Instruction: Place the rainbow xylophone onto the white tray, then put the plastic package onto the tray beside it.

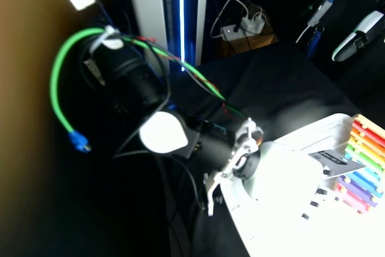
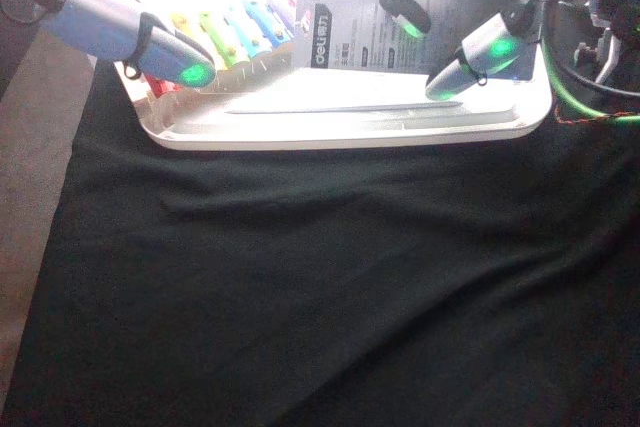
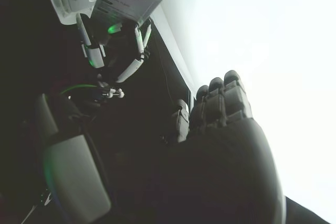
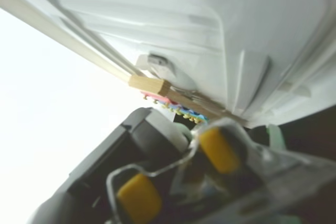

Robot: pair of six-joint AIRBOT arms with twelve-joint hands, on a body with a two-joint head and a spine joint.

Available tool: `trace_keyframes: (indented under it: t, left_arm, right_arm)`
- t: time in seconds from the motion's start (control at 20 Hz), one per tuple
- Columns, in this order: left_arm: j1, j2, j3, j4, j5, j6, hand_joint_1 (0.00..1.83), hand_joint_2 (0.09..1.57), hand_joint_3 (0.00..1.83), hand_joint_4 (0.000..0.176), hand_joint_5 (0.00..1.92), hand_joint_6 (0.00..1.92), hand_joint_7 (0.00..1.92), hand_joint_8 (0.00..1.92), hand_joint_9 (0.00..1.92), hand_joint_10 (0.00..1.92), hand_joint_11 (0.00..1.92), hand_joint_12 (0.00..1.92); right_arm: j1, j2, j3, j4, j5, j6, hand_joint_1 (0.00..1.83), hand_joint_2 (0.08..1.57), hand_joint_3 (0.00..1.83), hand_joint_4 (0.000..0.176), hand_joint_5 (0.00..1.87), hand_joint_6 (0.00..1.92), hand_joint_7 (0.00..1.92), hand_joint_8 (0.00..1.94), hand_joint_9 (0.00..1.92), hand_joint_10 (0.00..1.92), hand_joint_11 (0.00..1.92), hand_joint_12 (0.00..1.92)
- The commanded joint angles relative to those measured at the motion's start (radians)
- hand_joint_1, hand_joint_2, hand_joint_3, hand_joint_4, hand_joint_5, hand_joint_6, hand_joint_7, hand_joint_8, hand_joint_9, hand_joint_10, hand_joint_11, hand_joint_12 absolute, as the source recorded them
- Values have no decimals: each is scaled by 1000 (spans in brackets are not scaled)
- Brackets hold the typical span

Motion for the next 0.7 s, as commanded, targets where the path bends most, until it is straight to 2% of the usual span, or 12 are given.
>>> trace_keyframes:
  t: [0.0, 0.1, 0.25, 0.4, 0.45, 0.55, 0.65]
  left_arm:
    - [-16, 4, 2, -24, -110, -4, 767, 747, 1, 176, 0, 0, 0, 0, 0, 0, 0, 0]
    - [-20, 4, 3, -21, -110, -4, 766, 743, 0, 176, 0, 0, 0, 0, 0, 0, 0, 0]
    - [-22, 4, 3, -20, -112, -4, 773, 745, 0, 176, 0, 0, 0, 0, 0, 0, 0, 0]
    - [-22, 3, 4, -20, -114, -4, 748, 748, 1, 176, 0, 0, 0, 0, 0, 0, 0, 0]
    - [-22, 3, 4, -20, -115, -4, 750, 751, 3, 176, 0, 0, 0, 0, 0, 0, 0, 0]
    - [-22, 3, 4, -21, -115, -4, 758, 754, 4, 176, 0, 0, 0, 0, 0, 0, 0, 0]
    - [-22, 3, 4, -21, -116, -4, 757, 756, 4, 176, 0, 0, 0, 0, 0, 0, 0, 0]
  right_arm:
    - [22, -2, 11, 38, 64, 26, 1554, 1079, 0, 0, 876, 1921, 1086, 1941, 1239, 1921, 1312, 1921]
    - [22, -6, 18, 23, 63, 42, 1512, 1083, 0, 0, 776, 1921, 936, 1941, 1028, 1921, 1128, 1921]
    - [22, -8, 18, -1, 53, 47, 1520, 1079, 0, 0, 764, 1921, 956, 1941, 1114, 1921, 1201, 1921]
    - [22, -11, 15, -21, 44, 47, 1453, 1091, 3, 0, 683, 1921, 808, 1941, 966, 1921, 1079, 1921]
    - [22, -11, 14, -22, 44, 47, 1470, 1085, 0, 0, 691, 1921, 813, 1941, 984, 1921, 1108, 1921]
    - [22, -11, 13, -22, 44, 47, 1444, 1112, 9, 0, 692, 1921, 765, 1941, 911, 1921, 1024, 1921]
    - [22, -11, 11, -22, 44, 47, 1380, 1113, 4, 0, 670, 1921, 788, 1940, 935, 1921, 1002, 1921]
